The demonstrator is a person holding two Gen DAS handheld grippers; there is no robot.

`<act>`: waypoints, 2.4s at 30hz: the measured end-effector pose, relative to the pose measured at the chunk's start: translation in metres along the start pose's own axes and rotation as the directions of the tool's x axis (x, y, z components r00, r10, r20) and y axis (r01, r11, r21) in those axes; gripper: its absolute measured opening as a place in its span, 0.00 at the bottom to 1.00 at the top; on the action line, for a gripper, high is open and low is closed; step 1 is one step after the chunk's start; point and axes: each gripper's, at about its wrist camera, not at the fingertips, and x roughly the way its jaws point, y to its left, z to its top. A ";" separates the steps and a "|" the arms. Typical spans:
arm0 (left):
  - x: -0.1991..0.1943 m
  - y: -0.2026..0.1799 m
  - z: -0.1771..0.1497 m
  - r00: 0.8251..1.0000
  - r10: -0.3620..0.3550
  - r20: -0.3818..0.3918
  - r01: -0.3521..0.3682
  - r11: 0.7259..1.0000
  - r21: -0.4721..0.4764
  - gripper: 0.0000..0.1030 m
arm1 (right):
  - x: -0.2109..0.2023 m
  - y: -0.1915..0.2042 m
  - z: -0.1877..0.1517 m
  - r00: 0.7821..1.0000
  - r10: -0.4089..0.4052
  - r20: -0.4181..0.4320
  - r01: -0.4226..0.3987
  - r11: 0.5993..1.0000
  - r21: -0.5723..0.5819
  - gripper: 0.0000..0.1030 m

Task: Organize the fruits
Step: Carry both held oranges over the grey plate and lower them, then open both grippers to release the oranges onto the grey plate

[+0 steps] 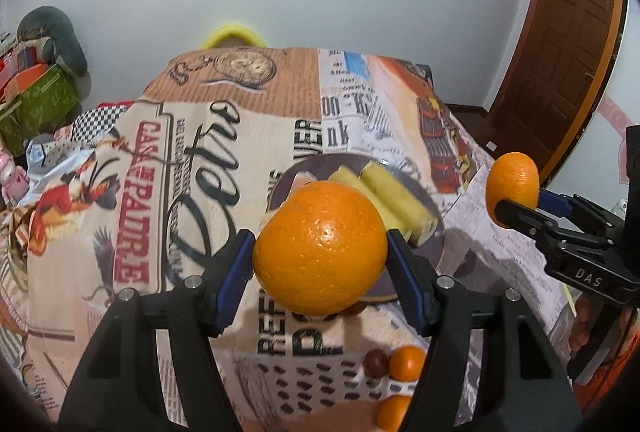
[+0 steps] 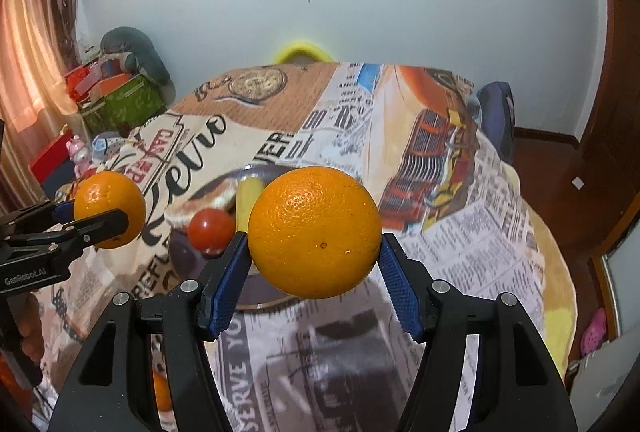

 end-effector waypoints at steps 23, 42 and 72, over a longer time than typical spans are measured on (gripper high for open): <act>0.065 -0.001 0.037 1.000 -0.003 -0.014 0.003 1.000 -0.006 0.63 | 0.058 -0.006 0.034 1.000 0.005 0.010 -0.005 1.000 -0.009 0.59; 0.114 -0.006 0.035 0.997 0.046 -0.056 -0.044 0.998 0.038 0.64 | 0.113 -0.016 0.023 0.991 0.042 -0.128 -0.039 0.999 0.029 0.60; 0.057 -0.006 0.035 0.999 0.010 -0.031 -0.010 1.000 0.001 0.64 | 0.058 -0.017 0.023 0.997 0.024 -0.072 -0.021 0.999 0.032 0.65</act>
